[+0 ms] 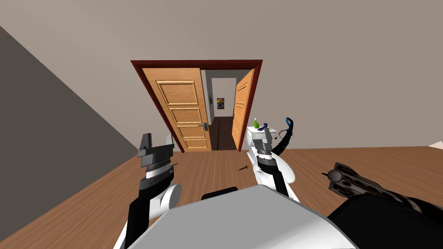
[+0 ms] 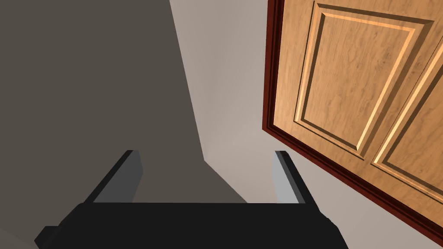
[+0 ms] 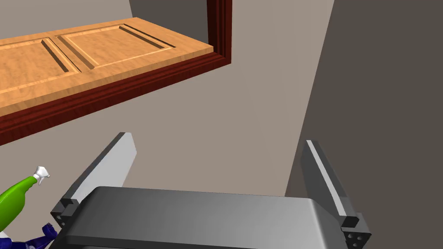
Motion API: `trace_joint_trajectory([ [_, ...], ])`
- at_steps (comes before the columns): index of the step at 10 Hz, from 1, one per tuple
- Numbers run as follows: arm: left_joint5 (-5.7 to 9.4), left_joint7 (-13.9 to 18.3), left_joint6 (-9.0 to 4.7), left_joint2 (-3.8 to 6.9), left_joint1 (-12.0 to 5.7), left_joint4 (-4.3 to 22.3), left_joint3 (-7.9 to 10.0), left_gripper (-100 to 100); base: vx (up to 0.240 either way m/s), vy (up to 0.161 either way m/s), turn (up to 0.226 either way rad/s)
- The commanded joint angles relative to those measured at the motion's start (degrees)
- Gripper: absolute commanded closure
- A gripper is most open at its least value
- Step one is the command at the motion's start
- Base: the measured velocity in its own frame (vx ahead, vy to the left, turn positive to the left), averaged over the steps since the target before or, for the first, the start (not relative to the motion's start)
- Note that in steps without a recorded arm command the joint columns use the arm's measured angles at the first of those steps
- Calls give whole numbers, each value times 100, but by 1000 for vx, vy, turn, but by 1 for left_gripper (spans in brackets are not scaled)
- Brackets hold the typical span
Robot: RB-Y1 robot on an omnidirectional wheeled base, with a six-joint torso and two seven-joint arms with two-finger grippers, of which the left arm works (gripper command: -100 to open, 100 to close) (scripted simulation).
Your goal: Push the door open
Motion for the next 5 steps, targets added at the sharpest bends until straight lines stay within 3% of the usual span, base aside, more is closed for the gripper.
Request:
trace_joint_trajectory([
  [1,-6,-4,7,29,-89,158,5,-100,36,9,-1],
  [5,-23,-16,26,98,-348,621,19,-100,71,26,-3],
])
